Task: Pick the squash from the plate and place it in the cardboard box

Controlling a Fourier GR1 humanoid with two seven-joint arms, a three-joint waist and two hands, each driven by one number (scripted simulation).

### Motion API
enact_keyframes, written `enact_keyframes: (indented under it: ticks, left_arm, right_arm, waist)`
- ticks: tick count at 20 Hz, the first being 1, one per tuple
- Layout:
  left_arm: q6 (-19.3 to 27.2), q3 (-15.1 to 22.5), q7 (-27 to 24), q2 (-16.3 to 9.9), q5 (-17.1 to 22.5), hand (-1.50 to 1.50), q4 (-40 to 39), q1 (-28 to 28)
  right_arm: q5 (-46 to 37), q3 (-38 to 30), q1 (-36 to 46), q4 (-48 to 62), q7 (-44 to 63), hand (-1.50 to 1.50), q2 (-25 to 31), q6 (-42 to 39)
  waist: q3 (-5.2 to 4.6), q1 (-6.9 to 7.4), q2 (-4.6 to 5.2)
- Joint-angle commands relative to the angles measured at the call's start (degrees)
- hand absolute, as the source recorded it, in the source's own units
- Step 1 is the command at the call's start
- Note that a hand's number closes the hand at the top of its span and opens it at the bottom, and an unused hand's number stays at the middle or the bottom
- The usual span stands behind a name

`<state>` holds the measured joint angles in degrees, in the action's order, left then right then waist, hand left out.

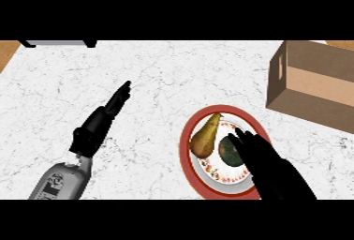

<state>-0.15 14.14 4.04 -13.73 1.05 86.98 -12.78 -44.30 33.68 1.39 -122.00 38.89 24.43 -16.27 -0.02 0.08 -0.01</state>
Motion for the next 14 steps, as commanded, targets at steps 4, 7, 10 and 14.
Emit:
enact_keyframes:
  ticks: [4,7,10,14]
  left_arm:
    - [-3.3,-3.5,1.1,1.2,-0.5,0.00,-0.5,-1.1]
    - [-6.2,-5.2,-5.0,0.9,-1.0,0.00,-5.7,-0.8]
    - [-3.2,-2.1,2.0,2.4,-3.5,0.00,4.8,4.2]
    - [-6.4,-6.3,3.3,2.6,-1.6,0.00,1.8,-0.9]
  right_arm:
    - [-3.1,-1.5,3.2,9.6,-1.8,-1.50,-6.4,-2.5]
    - [-4.4,-2.7,0.8,9.7,-6.6,-1.50,-6.4,0.7]
    - [-8.1,-2.5,-2.4,12.4,-12.5,-1.50,-5.0,6.4]
    - [-7.0,-5.5,-2.3,12.6,-13.7,-1.50,-5.6,3.1]
  waist:
    - [0.02,-0.04,0.01]
    - [0.01,-0.19,0.03]
    - [0.04,0.02,-0.07]
    - [0.03,-0.15,-0.02]
